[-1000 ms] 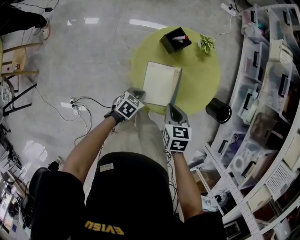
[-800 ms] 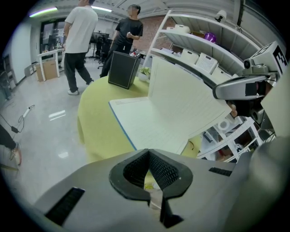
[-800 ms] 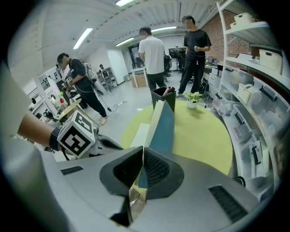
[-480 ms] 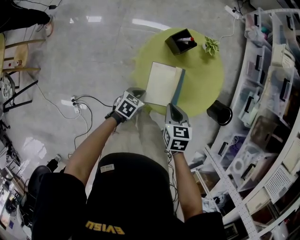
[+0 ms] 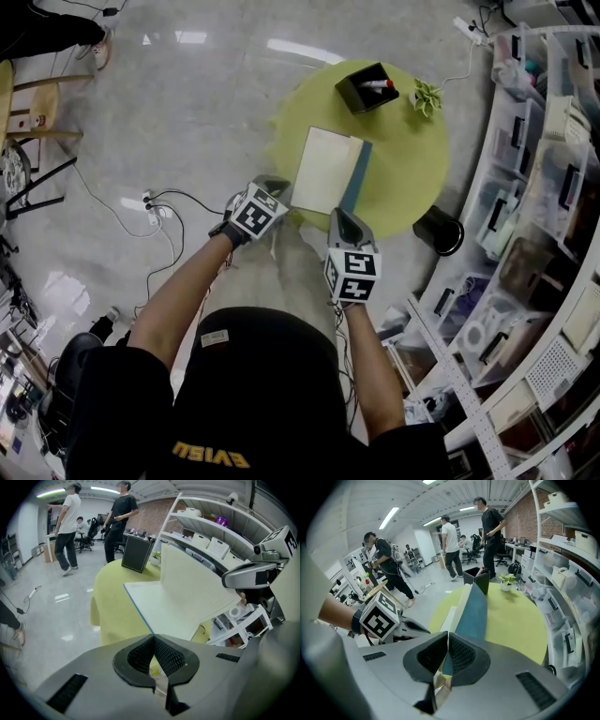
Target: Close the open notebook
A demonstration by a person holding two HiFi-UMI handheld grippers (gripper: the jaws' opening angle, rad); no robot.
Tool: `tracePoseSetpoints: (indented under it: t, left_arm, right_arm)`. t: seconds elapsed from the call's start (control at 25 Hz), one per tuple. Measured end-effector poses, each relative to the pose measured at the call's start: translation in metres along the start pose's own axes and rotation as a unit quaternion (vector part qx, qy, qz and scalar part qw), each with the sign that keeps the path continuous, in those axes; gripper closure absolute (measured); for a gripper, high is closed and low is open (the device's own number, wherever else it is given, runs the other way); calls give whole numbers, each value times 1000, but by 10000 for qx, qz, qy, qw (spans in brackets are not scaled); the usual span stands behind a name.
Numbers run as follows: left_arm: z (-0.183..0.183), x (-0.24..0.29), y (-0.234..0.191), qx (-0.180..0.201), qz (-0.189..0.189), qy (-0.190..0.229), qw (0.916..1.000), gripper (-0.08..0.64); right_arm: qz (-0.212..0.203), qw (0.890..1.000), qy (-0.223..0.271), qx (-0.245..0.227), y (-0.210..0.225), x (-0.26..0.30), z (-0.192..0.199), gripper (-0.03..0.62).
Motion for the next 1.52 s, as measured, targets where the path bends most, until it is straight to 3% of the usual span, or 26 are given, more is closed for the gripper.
tracePoseSetpoints:
  t: [0.48,1.52]
  left_arm:
    - [0,-4,6,318,-8,-16,9995,554]
    - [10,-18,-2,-115,-129,208,9996,554]
  right_arm:
    - [-78,9999,-100,-107,-12,15,2,578]
    - [-253,9986,-384,-263,-31,41,4,563]
Point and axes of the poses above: the fingertips, and each gripper's own axes: x forward along the fingers, y to its right, z out of its underside, the point moved 5 cm from there along -x, backward along the fingers, and after that the axes turned 8 degrees about x, right-handed, at the moved point
